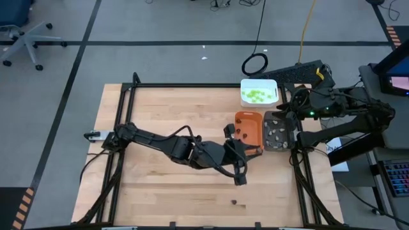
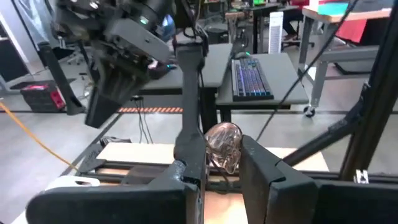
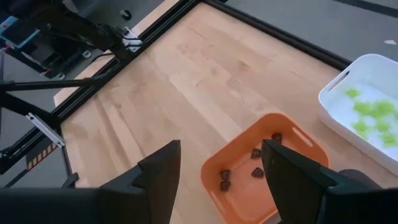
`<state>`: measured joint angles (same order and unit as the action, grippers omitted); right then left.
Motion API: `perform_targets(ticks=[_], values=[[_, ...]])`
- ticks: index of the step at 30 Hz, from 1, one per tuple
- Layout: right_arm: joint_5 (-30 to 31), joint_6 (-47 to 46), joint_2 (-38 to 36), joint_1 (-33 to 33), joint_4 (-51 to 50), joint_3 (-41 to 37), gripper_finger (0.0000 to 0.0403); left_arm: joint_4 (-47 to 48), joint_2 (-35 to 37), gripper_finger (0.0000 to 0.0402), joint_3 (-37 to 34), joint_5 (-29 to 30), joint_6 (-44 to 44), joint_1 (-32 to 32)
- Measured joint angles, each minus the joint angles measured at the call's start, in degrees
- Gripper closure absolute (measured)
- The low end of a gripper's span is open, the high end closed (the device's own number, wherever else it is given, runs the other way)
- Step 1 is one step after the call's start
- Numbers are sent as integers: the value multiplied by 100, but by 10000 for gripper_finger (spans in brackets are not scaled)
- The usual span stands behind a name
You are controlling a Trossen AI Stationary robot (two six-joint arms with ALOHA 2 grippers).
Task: Sort Halloween decoration
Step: Put the black skull toy into the orange bin
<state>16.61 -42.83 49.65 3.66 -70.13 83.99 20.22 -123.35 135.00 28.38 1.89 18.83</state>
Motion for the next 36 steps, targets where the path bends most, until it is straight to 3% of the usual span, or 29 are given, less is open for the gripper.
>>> perform_targets(ticks=[10,15,19,26,36], values=[[310,412,-12,0,1,0,193,230,-7,345,0,-38,497,-479],[283,622,-89,0,2,0,193,664,-8,345,0,-285,1177,-932],[281,817,-118,0,2,0,193,907,-109,345,-32,-634,1211,-1349],[281,1210,-115,0,-11,-2,193,955,-641,345,-39,-1527,1209,-1935],[275,1226,-138,0,-543,-1,193,899,-1461,345,-42,-1958,1195,-2226]])
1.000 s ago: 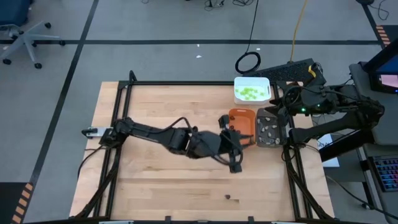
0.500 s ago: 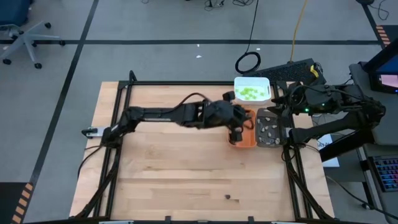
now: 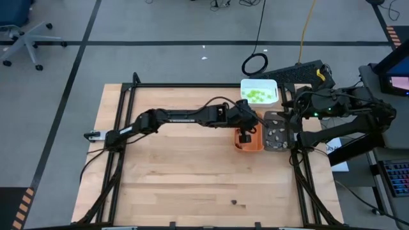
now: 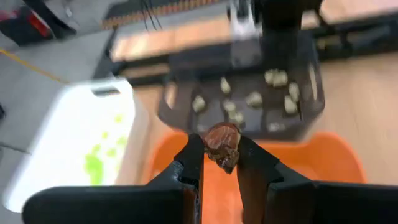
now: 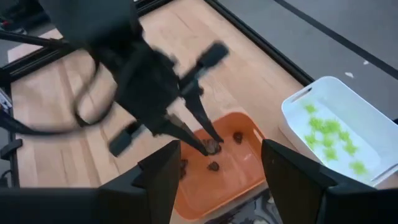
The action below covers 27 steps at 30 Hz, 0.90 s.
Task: Sort Halloween decoration
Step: Put the black skull toy into the orange bin
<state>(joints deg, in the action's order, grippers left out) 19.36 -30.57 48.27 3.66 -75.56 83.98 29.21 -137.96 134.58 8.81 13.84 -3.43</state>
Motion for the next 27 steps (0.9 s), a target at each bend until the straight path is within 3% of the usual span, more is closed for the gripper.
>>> perform_targets(ticks=[4,10,15,22,27], values=[[1,2,-32,0,-20,0,193,134,-283,324,0,55,-300,-5],[3,19,-35,0,-93,0,193,452,-404,249,0,763,-770,104],[3,20,-37,0,-104,1,193,760,-386,211,29,822,-1649,220],[-322,-417,-39,-1,-102,0,193,1705,410,206,42,819,-4071,533],[-854,-1162,-16,24,313,-99,193,2220,1130,205,39,802,-4364,804]])
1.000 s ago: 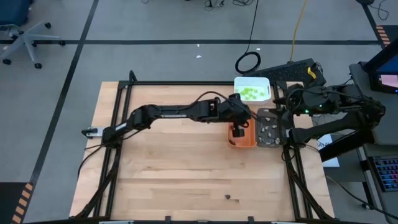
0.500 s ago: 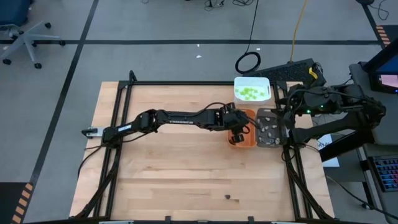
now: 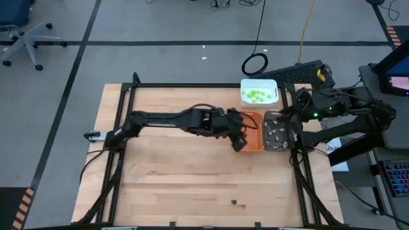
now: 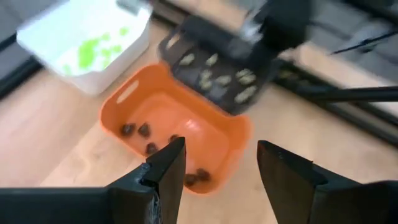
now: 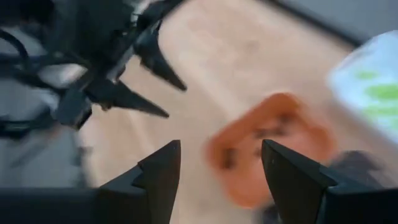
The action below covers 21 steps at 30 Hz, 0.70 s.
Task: Sort Halloween decoration
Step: Put the black skull toy into the orange bin
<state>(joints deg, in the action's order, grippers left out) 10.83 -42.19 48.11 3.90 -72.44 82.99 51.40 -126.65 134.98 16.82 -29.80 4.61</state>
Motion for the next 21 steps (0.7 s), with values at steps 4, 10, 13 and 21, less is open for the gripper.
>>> perform_targets(ticks=[4,10,13,21], values=[[-1313,-102,221,97,947,-301,193,530,582,205,13,41,169,345],[-1809,-67,1174,858,1820,-565,193,1917,896,205,-1,327,176,886],[-1684,193,1697,1313,2007,-567,193,2174,995,206,-2,288,421,1291],[-1374,32,2586,2409,2663,-569,197,1985,1142,260,-7,-24,1111,2450]])
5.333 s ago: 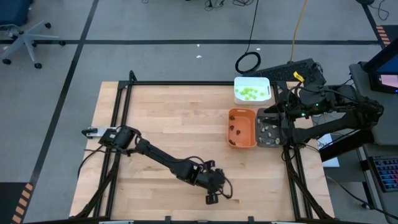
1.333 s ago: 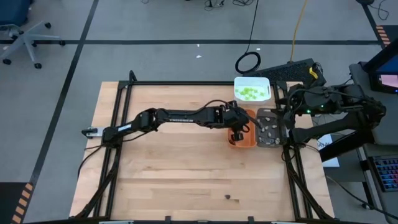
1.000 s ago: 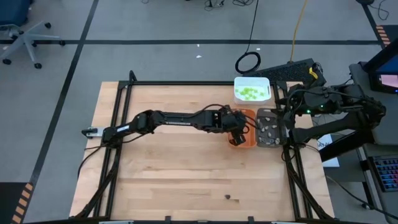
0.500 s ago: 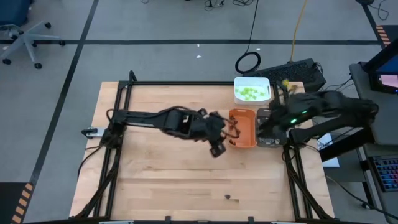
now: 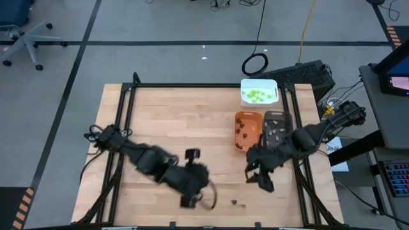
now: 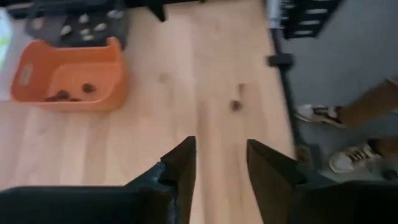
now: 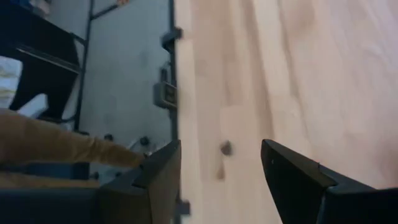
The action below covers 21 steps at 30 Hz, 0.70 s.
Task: Sort Halloween decoration
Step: Put the black skull toy into the orange bin
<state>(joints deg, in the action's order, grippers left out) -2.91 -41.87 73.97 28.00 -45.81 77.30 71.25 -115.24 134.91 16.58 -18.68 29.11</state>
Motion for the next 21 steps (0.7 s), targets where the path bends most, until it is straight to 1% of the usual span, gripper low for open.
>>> perform_targets(ticks=[4,9,12,14,18,21], values=[[595,-162,189,434,342,1,215,13,29,303,9,-1,14,405],[1148,-403,687,830,383,9,244,-3,10,350,7,6,609,742],[1207,-590,1105,955,492,9,260,-3,10,379,7,4,867,854],[1215,-710,1394,1018,662,9,270,-1,10,394,7,7,869,884],[1204,-1009,1998,1119,1139,9,283,-12,10,397,-9,10,855,891],[1094,-1570,2331,1205,1407,9,288,-5,4,398,-15,-3,862,890]])
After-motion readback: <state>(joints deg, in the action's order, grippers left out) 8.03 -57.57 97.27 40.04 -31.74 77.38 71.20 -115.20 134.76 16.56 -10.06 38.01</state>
